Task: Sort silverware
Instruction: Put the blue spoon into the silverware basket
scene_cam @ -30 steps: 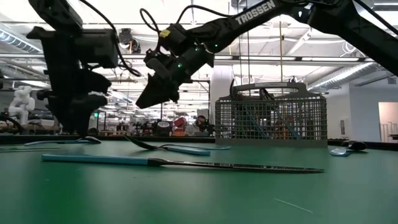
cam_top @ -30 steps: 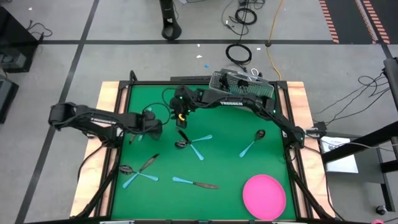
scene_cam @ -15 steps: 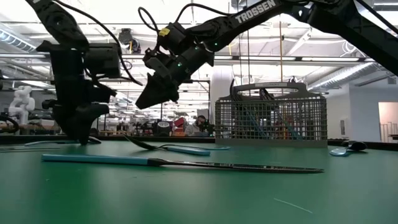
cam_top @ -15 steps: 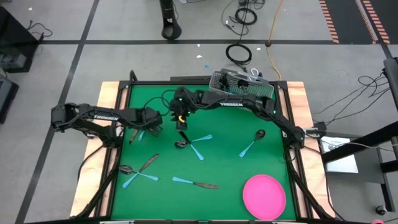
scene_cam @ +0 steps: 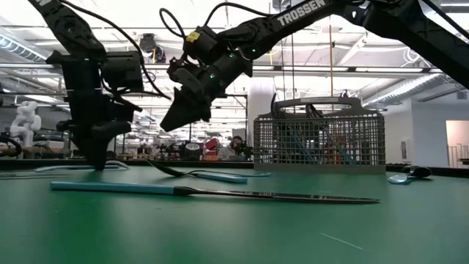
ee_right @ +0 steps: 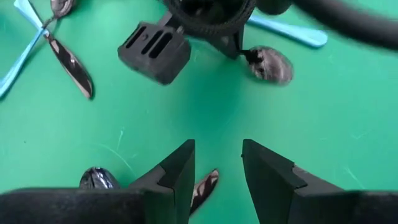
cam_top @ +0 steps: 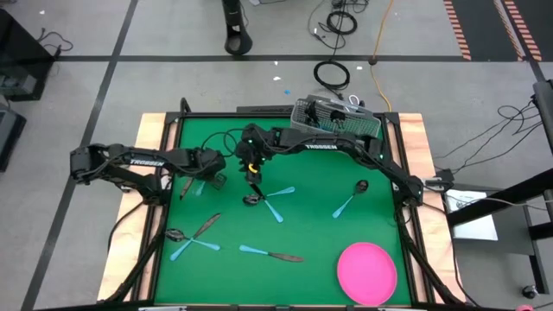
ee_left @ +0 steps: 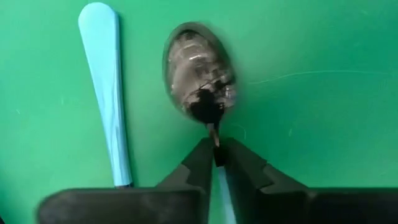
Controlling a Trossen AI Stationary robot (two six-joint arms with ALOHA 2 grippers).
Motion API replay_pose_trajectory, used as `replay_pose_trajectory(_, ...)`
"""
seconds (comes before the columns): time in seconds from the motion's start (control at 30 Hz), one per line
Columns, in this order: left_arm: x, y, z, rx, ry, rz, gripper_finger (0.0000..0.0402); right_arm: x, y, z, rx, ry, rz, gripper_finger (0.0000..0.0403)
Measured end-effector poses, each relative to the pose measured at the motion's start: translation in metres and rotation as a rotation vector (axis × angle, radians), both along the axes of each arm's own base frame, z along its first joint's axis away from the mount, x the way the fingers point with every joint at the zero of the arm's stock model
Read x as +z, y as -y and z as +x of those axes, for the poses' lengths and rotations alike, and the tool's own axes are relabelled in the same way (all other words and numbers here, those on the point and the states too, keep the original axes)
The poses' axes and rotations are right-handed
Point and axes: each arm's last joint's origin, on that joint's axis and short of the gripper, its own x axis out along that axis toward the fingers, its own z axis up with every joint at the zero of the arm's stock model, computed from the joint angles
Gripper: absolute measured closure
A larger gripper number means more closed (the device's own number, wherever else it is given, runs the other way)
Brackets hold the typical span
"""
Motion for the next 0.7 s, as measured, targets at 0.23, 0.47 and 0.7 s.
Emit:
replay_pose_trajectory(0.23, 0.015, 0.001, -0.004, -0.066, 0.046, 0.041, 0.0388, -0.011, 0.019, -0.009, -0.01, -0.009, 0.045, 0.028)
replay_pose_trajectory(0.47, 0.046, 0.002, -0.009, -0.093, 0.25, 0.15, 0.0393, -0.019, 0.029, -0.01, -0.006, 0.133, 0.153, 0.028)
replay_pose_trajectory(0.7, 0.077, 0.003, -0.013, -0.134, 0.492, 0.276, 0.0394, -0.016, 0.024, -0.006, 0.003, 0.191, 0.176, 0.028)
